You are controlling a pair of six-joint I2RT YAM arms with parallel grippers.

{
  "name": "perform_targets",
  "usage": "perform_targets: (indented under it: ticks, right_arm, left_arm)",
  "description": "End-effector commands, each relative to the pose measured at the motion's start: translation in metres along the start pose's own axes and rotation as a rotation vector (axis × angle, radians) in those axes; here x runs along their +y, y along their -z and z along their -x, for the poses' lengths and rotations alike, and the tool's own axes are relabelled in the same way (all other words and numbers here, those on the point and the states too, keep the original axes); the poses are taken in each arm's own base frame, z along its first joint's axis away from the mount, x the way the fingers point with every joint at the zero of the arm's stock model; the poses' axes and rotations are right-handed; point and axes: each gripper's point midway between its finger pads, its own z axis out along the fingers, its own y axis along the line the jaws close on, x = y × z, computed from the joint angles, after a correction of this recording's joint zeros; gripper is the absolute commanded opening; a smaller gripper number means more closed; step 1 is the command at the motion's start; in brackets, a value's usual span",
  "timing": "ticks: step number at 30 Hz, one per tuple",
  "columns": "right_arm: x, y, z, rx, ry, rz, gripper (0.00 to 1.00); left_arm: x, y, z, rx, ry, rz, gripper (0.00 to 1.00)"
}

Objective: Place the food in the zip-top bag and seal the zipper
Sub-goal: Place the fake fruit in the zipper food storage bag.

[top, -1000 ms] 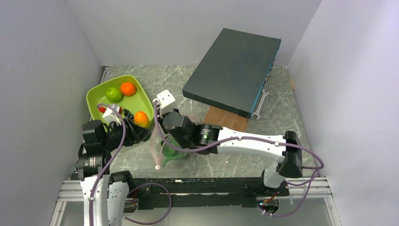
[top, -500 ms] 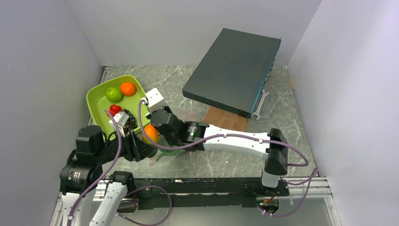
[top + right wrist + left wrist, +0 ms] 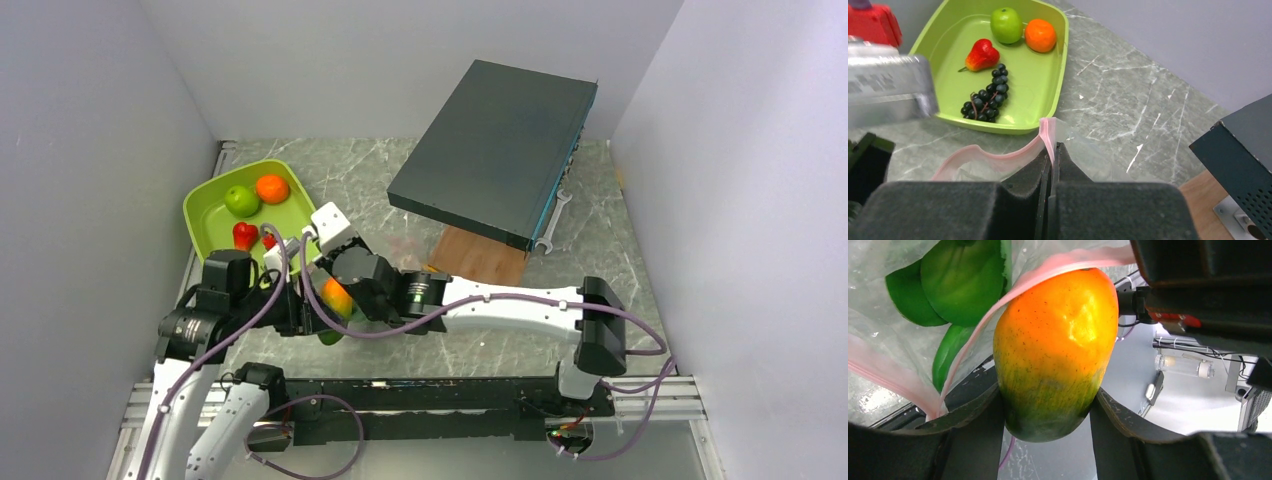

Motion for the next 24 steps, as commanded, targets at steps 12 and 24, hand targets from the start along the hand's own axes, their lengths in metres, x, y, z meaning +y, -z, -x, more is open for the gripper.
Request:
perform_targets:
  ticks: [12, 24]
  right_arm:
    - [-0.001, 0.044, 0.048, -0.252, -0.007, 0.207, 0.0]
    - [0.016, 0.042, 0.04, -0.26, 0.08, 0.213, 0.0]
  left_arm:
    - [-0.019, 0.004, 0.0, -0.023, -0.031, -0.099, 0.0]
    - [-0.039, 0.019, -0.001, -0.05, -0.08, -0.155, 0.0]
